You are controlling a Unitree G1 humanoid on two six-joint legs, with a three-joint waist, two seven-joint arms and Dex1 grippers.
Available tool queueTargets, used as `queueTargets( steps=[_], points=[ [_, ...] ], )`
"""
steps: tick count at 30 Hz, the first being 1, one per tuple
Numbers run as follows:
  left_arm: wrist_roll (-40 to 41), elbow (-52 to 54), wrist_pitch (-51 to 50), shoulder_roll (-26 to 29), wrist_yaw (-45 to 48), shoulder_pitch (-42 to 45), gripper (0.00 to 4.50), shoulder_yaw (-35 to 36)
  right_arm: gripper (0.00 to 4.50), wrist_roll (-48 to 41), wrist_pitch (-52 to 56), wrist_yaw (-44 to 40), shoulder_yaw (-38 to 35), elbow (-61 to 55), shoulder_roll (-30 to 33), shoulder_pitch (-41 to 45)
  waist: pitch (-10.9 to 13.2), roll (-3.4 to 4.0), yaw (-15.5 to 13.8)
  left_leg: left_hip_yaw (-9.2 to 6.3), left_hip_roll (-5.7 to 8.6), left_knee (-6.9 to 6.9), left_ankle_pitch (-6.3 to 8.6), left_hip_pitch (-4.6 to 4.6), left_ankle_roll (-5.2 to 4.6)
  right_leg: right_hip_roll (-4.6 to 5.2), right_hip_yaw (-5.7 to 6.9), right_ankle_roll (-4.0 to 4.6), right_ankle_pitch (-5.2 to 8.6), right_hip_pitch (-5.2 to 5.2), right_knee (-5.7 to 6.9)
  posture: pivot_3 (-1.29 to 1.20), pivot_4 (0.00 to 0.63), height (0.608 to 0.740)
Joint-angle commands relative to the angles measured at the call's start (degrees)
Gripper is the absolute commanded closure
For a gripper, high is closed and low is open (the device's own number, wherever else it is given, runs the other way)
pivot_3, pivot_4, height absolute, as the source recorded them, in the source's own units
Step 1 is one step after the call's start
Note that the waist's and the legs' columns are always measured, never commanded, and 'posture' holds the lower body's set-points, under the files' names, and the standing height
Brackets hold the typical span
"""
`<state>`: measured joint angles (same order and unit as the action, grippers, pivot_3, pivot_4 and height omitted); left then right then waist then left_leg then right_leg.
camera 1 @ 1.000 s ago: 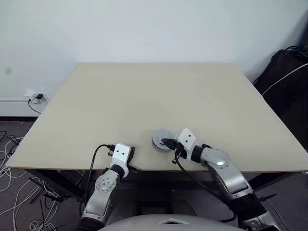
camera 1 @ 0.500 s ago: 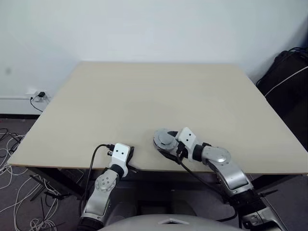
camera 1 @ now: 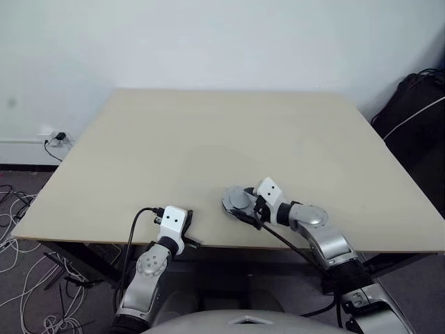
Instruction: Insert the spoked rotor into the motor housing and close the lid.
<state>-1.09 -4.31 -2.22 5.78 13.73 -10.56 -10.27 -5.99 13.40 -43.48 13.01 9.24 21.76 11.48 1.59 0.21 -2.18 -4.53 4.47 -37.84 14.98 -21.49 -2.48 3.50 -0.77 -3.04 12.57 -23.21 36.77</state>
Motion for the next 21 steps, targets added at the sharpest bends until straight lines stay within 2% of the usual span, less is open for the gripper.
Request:
queueTargets(
  steps=[1, 10, 13, 15, 21],
  points=[
    [0.08, 2.59, 0.75, -0.19, -0.46, 0.48, 4.5, 0.31, 0.03, -0.99, 0.54, 0.58, -1.6, 0.85, -1.11, 2.1, 0.0, 0.0, 0.02, 0.0, 0.0, 0.0, 0.0, -0.01, 0.0, 0.0, 0.0, 0.0, 0.0, -0.01, 0.0, 0.0, 0.0, 0.74],
    [0.1, 2.52, 1.08, -0.55, -0.67, 0.45, 4.5, 0.52, 0.03, -0.28, 0.87, 1.4, -1.67, 4.71, -2.0, 3.76, -0.01, 0.02, 0.02, 0.0, 0.0, 0.0, 0.0, -0.01, 0.0, 0.0, -0.01, 0.0, -0.02, -0.03, 0.02, 0.0, 0.0, 0.74],
    [0.1, 2.51, 1.14, -0.59, -0.71, 0.44, 4.5, 0.52, 0.58, -0.62, 0.79, 1.49, -1.79, 4.77, -2.24, 3.83, -0.01, 0.02, 0.03, 0.0, 0.0, 0.0, 0.0, -0.01, 0.0, 0.0, -0.01, 0.0, -0.02, -0.03, 0.03, 0.0, 0.0, 0.74],
    [0.11, 2.52, 1.15, -0.62, -0.72, 0.39, 4.5, 0.52, 1.2, -1.37, 0.74, 1.61, -2.38, 4.26, -2.63, 3.63, -0.01, 0.02, 0.02, 0.0, 0.0, 0.0, 0.0, -0.02, 0.0, 0.0, -0.01, -0.01, -0.02, -0.04, 0.03, 0.0, 0.0, 0.74],
    [0.08, 2.55, 1.13, -0.8, -0.73, 0.28, 4.5, 0.49, 1.23, -3.8, 1.77, 3.06, -4.98, 2.56, -4.75, 2.72, -0.01, 0.02, 0.03, 0.0, 0.0, 0.0, 0.0, -0.04, 0.0, 0.0, -0.01, -0.06, -0.06, -0.08, 0.04, 0.0, 0.0, 0.74]
  ],
)
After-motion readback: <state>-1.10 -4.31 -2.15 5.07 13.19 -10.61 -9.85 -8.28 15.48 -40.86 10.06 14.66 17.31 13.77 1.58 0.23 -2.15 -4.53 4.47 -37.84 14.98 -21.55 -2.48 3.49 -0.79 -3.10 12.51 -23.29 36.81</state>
